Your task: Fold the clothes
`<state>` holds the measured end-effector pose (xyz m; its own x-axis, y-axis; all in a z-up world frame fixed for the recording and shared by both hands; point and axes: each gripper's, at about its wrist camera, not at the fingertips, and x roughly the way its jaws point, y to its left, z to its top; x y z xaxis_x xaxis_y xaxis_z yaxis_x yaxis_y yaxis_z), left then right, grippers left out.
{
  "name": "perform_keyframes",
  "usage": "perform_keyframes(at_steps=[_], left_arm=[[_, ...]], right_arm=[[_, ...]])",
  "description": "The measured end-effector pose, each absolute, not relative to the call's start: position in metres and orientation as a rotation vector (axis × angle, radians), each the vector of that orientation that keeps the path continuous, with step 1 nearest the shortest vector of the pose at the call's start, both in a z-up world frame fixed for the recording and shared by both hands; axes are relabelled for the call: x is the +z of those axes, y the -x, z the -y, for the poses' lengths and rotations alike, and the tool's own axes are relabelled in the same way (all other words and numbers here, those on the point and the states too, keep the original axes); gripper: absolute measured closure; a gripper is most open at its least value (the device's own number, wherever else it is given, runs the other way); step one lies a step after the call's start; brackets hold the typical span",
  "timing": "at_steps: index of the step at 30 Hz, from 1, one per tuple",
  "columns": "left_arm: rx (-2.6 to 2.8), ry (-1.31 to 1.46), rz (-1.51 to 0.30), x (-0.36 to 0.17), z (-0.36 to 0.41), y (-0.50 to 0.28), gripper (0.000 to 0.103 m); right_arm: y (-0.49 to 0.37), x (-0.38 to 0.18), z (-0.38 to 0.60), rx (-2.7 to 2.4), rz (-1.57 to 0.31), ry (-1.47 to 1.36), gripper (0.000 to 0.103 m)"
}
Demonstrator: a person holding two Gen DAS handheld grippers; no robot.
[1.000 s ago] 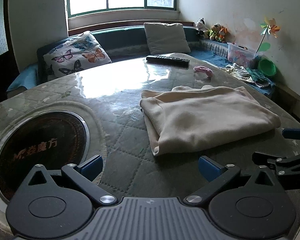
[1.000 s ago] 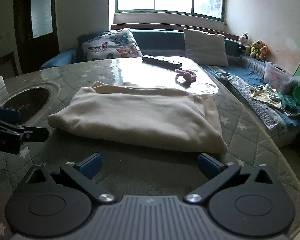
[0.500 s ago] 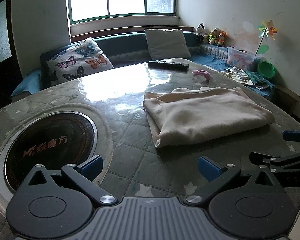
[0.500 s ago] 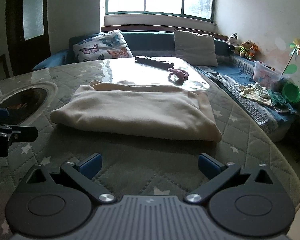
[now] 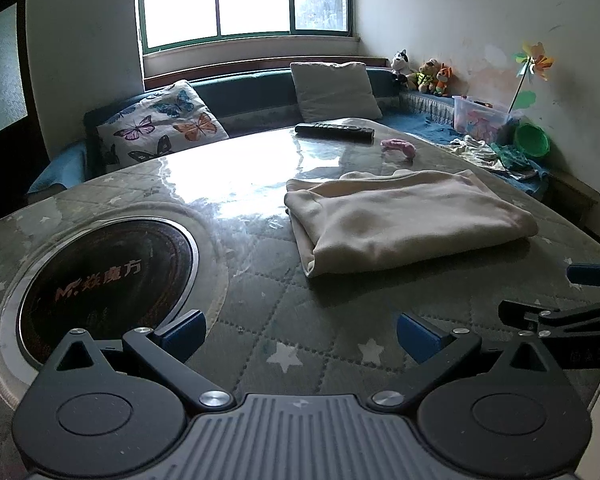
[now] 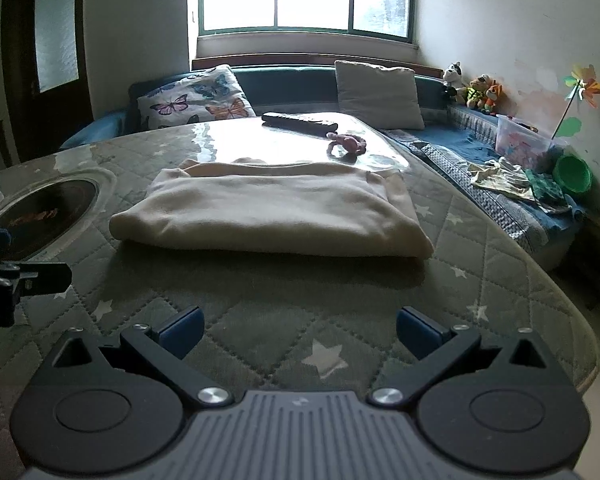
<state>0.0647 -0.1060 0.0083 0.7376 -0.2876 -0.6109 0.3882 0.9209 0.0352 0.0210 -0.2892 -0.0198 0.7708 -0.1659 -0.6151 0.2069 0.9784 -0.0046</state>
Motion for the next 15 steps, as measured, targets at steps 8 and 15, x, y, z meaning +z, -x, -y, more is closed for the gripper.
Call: perform_keyframes(at_steps=[8, 15], left_arm=[[-0.37, -0.159, -0.635, 0.006, 0.103, -0.056, 0.0], [-0.369, -0.16, -0.623, 0.007, 0.102, -0.052, 0.0]], right_arm=[[-0.016, -0.018, 0.283, -0.204, -0.648, -0.063, 0.0], [-0.013, -0.016, 0.279, -0.2, -0.641, -0.062, 0.0]])
